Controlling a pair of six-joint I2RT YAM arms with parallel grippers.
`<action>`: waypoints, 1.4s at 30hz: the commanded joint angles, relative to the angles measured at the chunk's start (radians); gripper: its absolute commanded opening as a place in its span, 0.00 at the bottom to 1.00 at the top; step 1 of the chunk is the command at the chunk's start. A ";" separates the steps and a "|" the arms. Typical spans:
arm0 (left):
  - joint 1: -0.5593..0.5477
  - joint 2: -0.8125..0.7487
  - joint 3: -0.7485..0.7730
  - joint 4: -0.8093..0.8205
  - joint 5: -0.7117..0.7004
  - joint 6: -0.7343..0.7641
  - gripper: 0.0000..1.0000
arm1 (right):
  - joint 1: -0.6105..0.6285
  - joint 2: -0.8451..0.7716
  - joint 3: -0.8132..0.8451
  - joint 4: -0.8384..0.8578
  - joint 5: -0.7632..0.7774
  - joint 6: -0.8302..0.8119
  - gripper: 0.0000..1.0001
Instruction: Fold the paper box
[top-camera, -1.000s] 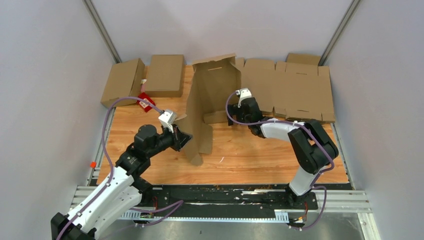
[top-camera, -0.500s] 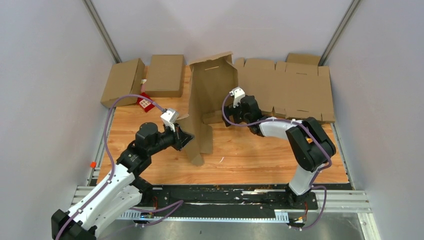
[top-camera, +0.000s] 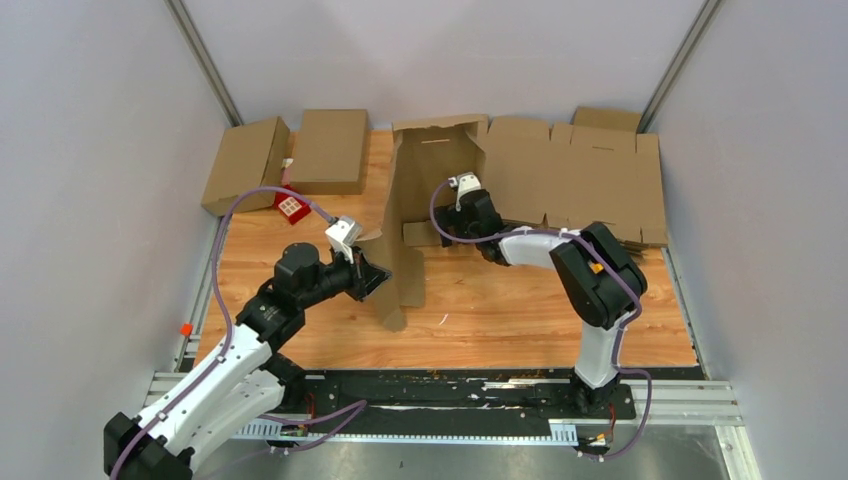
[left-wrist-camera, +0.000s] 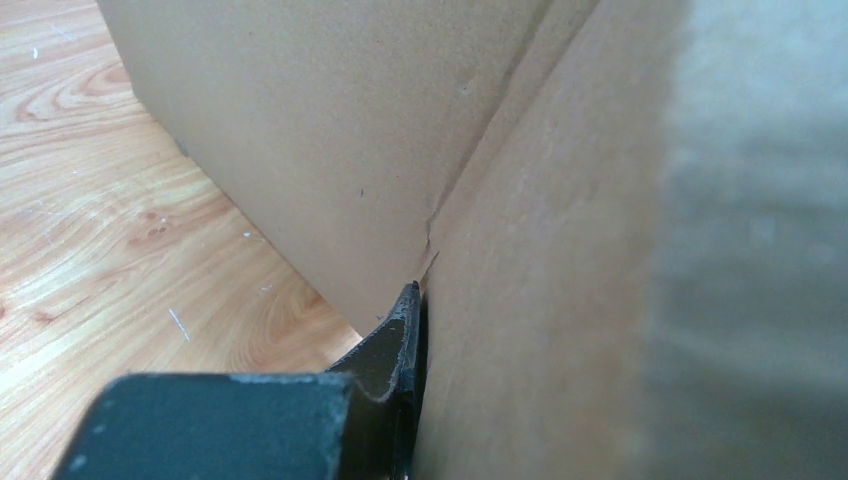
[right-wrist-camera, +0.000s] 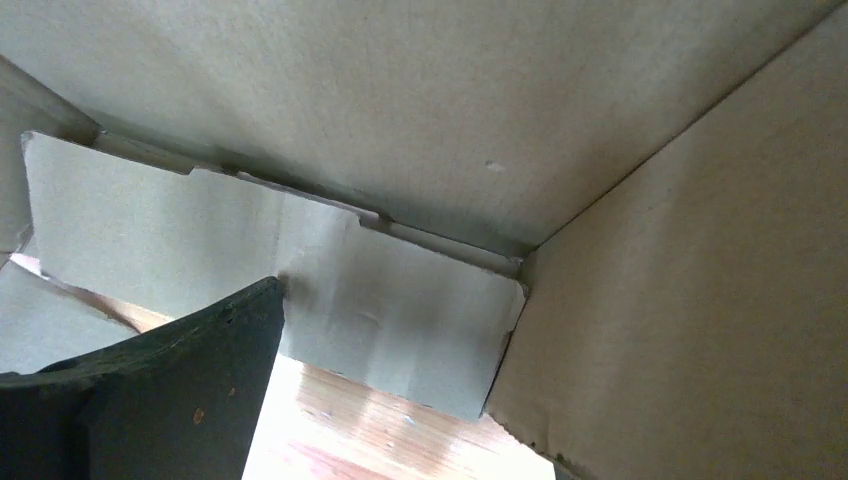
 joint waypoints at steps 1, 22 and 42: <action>-0.012 0.008 0.011 -0.040 0.028 -0.020 0.11 | 0.109 0.046 0.082 -0.071 0.246 0.046 0.86; -0.018 -0.108 0.024 -0.210 0.001 -0.085 0.13 | 0.163 0.046 0.042 -0.295 0.378 0.203 0.77; -0.017 -0.345 0.112 -0.404 -0.434 -0.120 0.57 | 0.181 0.036 0.021 -0.443 0.485 0.332 0.74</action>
